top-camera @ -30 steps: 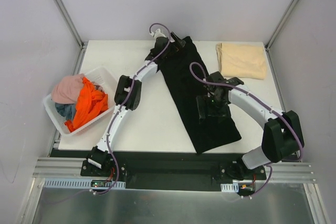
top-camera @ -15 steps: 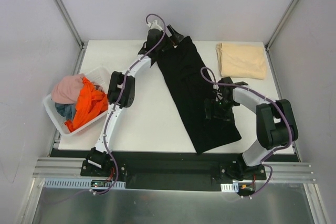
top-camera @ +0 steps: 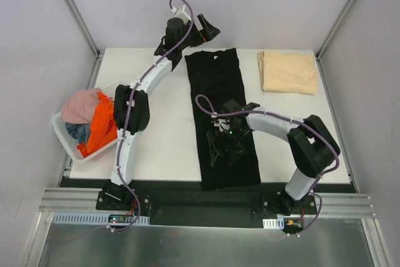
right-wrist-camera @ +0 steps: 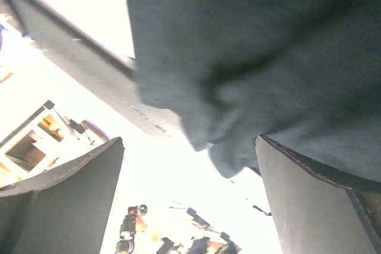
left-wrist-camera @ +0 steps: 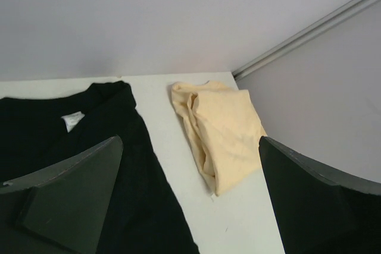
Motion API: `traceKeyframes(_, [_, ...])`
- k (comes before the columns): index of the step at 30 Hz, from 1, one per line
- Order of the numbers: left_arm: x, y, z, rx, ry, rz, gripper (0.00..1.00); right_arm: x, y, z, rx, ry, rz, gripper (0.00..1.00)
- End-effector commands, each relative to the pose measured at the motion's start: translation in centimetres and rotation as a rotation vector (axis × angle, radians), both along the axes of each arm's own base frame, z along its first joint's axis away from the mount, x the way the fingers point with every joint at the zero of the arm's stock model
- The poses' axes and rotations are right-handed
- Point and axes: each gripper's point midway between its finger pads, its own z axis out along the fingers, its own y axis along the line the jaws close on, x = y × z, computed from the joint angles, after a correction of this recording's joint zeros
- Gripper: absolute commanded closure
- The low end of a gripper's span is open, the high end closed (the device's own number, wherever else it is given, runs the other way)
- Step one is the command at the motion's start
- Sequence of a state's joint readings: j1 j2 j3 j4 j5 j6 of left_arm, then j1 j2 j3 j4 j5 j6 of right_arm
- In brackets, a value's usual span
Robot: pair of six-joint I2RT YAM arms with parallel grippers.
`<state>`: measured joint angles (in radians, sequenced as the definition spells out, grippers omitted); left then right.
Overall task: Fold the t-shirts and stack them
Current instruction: Rotate the tshirt 90 degrees
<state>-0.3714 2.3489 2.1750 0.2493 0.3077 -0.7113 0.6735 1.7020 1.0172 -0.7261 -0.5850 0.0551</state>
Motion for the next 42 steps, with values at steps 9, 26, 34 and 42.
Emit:
traceKeyframes(9, [-9.1,0.9,-6.1,0.087,0.302,-0.163,0.01,5.0,-3.6,3.4,-0.052,-0.205,-0.122,0.03])
traceKeyframes(26, [-9.8,0.2,-23.6,0.317,0.738,-0.071,0.01,8.5,-9.0,4.2,0.037,-0.269,-0.372,0.03])
traceKeyframes(34, [-4.4,1.4,-24.2,0.223,0.715,-0.056,0.01,9.7,-8.5,4.6,0.085,-0.276,-0.42,0.03])
traceKeyframes(42, [-6.2,0.9,-18.7,0.233,0.613,-0.186,0.01,10.7,-7.3,5.3,0.171,-0.265,-0.414,0.03])
